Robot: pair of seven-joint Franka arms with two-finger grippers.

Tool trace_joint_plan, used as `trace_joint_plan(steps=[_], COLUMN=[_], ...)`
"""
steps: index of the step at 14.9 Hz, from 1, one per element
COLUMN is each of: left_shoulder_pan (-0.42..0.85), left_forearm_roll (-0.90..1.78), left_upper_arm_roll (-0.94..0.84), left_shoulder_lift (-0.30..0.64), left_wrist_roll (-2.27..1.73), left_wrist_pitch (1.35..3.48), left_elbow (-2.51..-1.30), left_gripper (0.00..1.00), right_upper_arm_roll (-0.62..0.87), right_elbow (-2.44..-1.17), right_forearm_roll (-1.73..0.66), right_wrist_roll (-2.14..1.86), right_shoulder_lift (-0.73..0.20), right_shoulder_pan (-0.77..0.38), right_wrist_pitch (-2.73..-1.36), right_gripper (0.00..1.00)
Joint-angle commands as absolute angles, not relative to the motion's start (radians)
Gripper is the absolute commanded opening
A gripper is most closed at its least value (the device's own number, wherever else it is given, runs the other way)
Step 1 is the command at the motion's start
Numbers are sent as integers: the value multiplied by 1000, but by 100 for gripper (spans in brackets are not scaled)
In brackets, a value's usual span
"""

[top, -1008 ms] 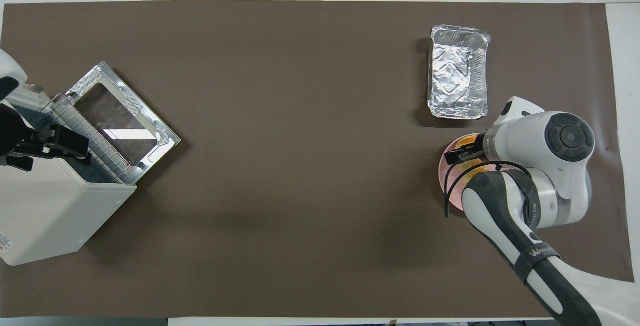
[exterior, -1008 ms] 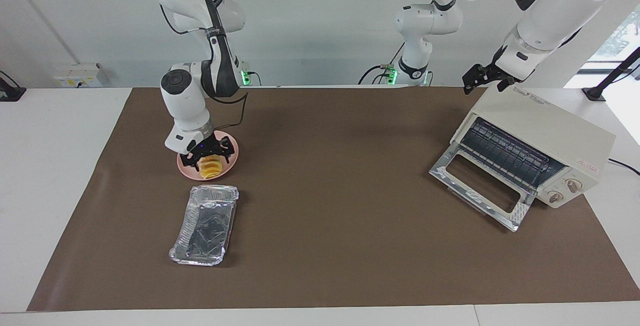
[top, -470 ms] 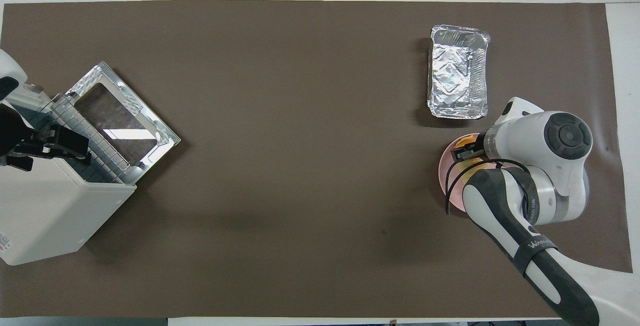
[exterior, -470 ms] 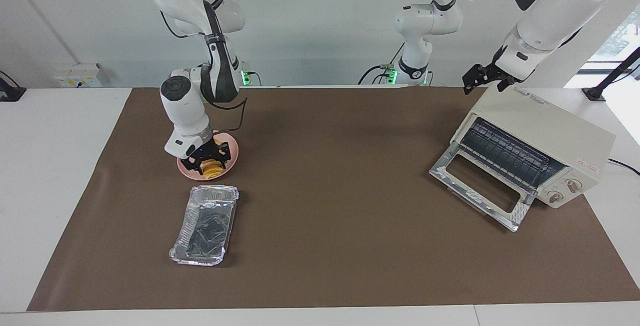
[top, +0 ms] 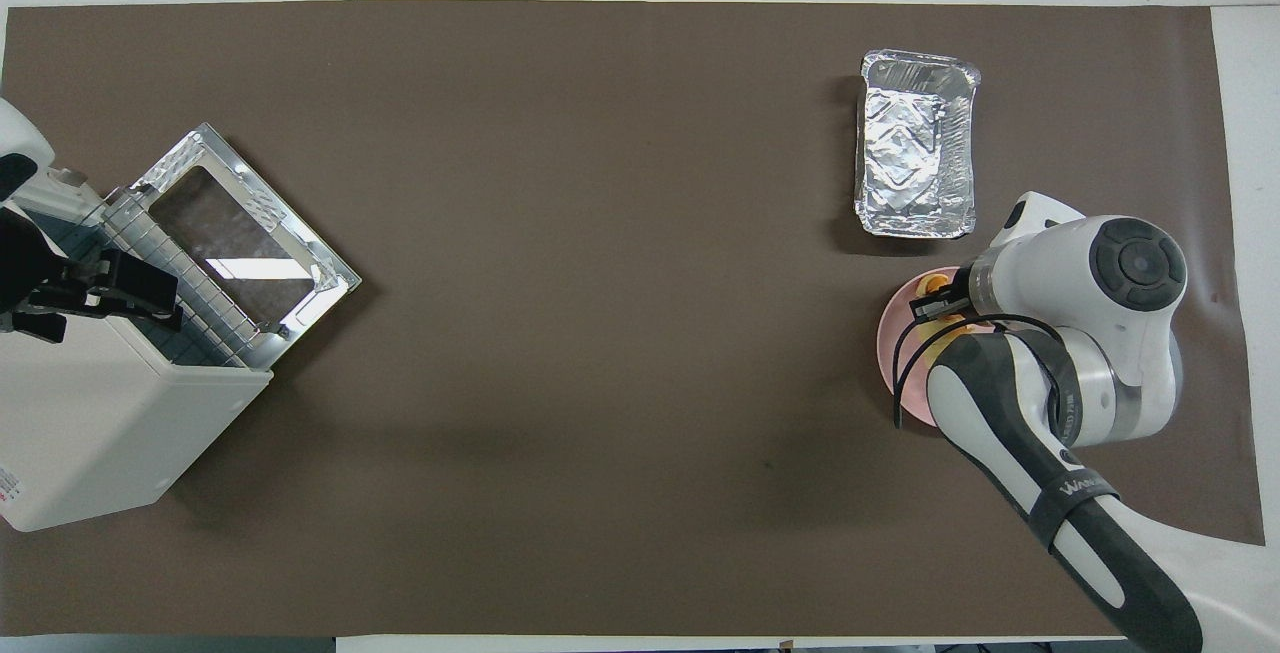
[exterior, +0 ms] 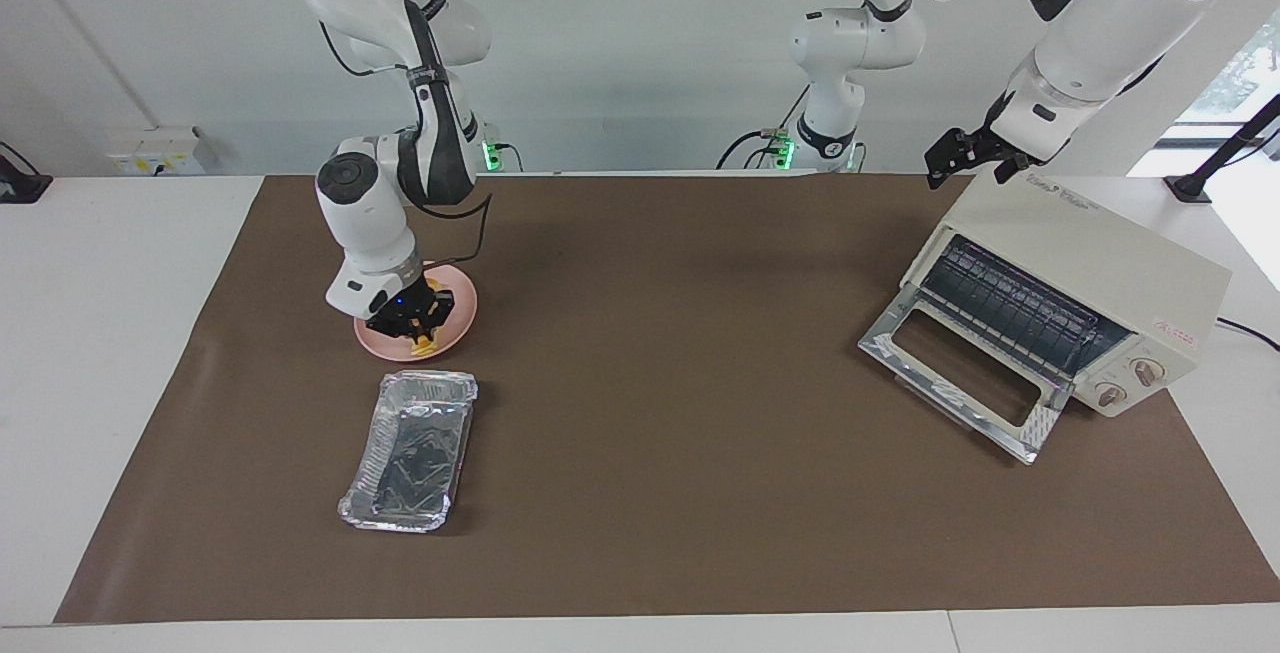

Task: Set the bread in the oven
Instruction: 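Lift the bread roll and carry it over the foil tray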

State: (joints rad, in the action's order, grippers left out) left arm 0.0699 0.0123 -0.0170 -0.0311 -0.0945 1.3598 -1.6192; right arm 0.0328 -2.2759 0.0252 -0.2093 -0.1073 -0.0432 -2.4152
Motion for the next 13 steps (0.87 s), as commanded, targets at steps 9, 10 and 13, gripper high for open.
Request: trace_joint_plan(steps=[9,10,13], left_shoulder_pan=[60,60,60], left_forearm_roll=[0,0,0], left_upper_arm_roll=[-25,-25,-25], left_shoulder_lift=[-49,-49,-49], left_wrist_roll=[-89,-89,-89], left_wrist_pitch=[1373,1373,1373], left_elbow=[-1635,-1635,-1635], left_gripper=[100,100,100], right_upper_arm_roll=[37,37,35], right_elbow=[-1660,-1616,-1412], right_forearm_roll=[-40,-40,-37], right_wrist_roll=[-226,-204,-173], right_shoulder_lift=[-239,-271,-443], right_shoulder_pan=[-72,-75,-75], right_wrist_pitch=[-1953,-1954,-1937], right_gripper=[0,0,0])
